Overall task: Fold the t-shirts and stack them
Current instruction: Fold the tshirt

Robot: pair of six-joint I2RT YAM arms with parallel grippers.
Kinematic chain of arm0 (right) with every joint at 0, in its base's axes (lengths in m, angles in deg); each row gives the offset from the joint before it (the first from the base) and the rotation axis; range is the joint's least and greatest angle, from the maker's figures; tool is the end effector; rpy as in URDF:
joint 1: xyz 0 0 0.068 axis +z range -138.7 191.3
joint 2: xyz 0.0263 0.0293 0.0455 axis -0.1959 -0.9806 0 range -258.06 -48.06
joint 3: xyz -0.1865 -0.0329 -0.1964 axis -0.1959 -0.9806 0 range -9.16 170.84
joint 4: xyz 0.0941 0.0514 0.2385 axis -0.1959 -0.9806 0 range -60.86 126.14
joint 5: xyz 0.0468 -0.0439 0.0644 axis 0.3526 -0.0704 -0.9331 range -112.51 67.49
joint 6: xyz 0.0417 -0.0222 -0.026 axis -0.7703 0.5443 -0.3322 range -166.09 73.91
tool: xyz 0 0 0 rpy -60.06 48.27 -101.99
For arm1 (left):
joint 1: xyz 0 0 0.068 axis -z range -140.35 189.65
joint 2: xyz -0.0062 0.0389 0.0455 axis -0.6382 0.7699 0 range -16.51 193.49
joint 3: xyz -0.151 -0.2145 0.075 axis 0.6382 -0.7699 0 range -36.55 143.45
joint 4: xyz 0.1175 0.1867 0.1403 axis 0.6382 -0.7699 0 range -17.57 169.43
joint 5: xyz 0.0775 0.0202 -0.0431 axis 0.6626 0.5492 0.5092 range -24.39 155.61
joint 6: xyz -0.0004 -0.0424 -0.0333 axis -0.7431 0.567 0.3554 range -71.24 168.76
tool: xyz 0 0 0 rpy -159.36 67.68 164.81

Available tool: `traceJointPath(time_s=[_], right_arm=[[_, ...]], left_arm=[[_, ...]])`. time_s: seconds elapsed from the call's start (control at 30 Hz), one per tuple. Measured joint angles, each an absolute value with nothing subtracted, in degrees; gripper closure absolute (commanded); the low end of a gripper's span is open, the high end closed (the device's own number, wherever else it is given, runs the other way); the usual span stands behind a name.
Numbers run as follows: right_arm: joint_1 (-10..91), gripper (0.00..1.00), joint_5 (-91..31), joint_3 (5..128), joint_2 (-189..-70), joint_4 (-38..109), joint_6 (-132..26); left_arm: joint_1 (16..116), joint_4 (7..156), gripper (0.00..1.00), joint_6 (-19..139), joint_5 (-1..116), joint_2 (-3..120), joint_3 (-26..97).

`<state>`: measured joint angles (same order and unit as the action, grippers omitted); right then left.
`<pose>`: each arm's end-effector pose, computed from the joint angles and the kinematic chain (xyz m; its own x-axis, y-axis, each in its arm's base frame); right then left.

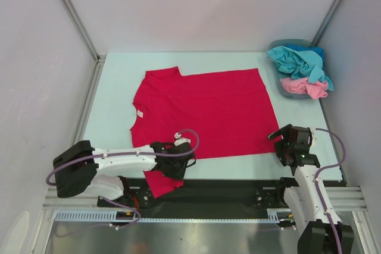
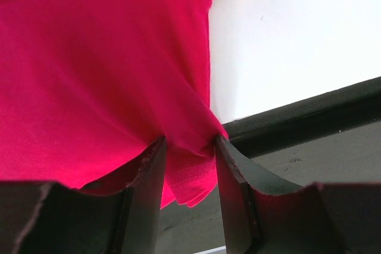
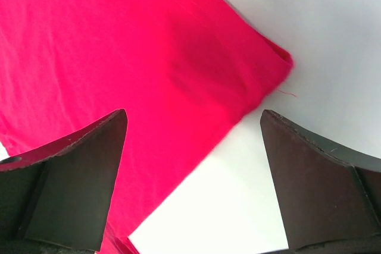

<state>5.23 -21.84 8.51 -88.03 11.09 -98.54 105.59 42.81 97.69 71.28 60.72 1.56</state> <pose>0.1406 -0.0153 0.1650 -0.3558 0.8350 -0.4197 0.6491 0.5439 0.5318 0.0915 -0.1963 0.1569 -0.9372 0.2587 -0.2340 0.2924 0.9484 -0.1229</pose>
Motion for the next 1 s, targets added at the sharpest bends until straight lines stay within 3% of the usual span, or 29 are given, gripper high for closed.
traceJointPath(time_s=[0.57,1.0], right_arm=[[4.5,0.01,-21.7,8.5,-82.8,3.8,-97.9],[4.0,0.01,-21.7,4.7,-79.8,9.0,-98.6]], left_arm=[[107.4,42.8,0.58,97.7,71.5,62.0,2.3],[108.2,43.9,0.75,97.7,71.0,63.8,2.4]])
